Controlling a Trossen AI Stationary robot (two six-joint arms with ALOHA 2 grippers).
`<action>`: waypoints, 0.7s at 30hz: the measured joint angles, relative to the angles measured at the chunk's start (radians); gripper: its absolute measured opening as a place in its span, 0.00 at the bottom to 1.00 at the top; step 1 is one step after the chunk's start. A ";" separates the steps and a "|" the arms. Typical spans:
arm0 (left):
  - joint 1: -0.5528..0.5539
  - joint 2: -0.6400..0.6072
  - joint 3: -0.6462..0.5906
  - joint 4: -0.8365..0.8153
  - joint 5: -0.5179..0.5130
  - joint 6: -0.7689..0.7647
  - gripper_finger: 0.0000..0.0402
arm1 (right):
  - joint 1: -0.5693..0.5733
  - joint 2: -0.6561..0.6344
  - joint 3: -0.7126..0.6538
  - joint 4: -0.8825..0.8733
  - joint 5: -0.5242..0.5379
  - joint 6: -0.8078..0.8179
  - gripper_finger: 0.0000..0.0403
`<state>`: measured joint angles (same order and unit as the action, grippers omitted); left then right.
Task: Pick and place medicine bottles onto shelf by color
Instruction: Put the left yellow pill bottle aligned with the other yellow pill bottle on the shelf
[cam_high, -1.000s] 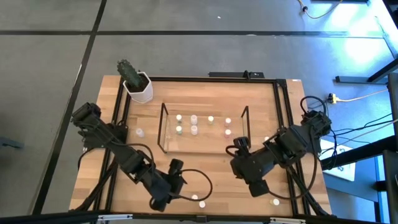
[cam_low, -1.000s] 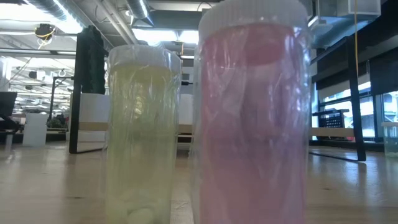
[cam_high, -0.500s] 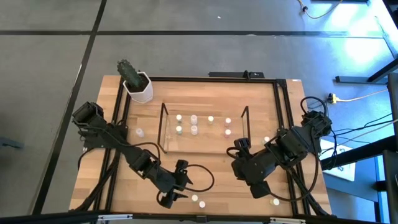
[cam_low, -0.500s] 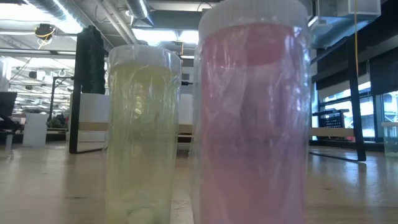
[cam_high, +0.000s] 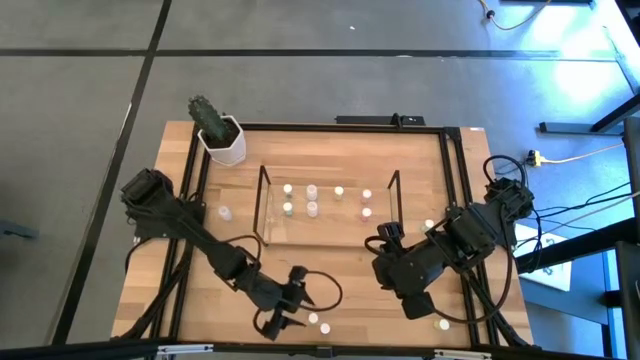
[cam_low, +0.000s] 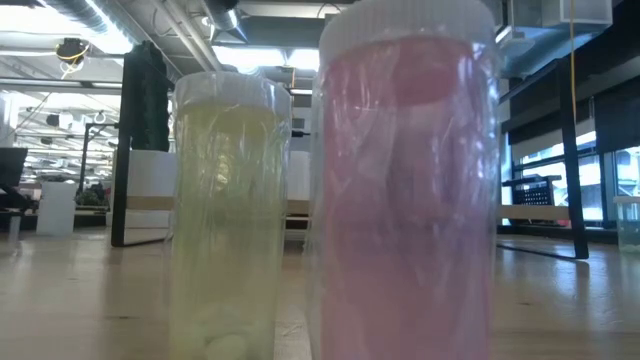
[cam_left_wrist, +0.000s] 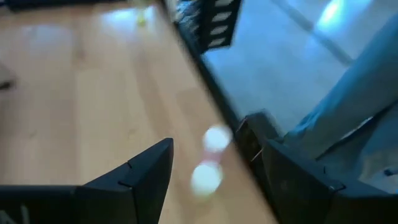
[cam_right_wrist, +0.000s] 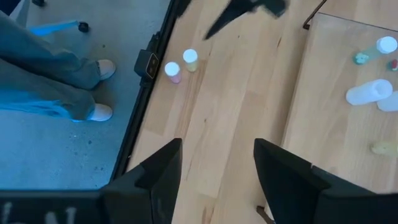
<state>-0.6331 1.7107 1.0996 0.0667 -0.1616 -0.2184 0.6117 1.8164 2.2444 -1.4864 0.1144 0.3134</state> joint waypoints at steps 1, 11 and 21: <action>-0.001 0.018 0.000 0.041 0.018 0.014 0.60 | 0.000 0.000 0.000 0.001 0.001 0.000 0.50; -0.001 0.115 0.003 0.085 0.045 0.019 0.60 | 0.000 0.000 0.000 0.002 0.035 0.000 0.50; 0.003 0.177 0.003 0.084 0.014 0.019 0.60 | 0.000 0.000 0.000 0.001 0.035 0.000 0.50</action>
<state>-0.6305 1.8873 1.1029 0.1507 -0.1475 -0.1992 0.6117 1.8164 2.2440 -1.4853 0.1493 0.3129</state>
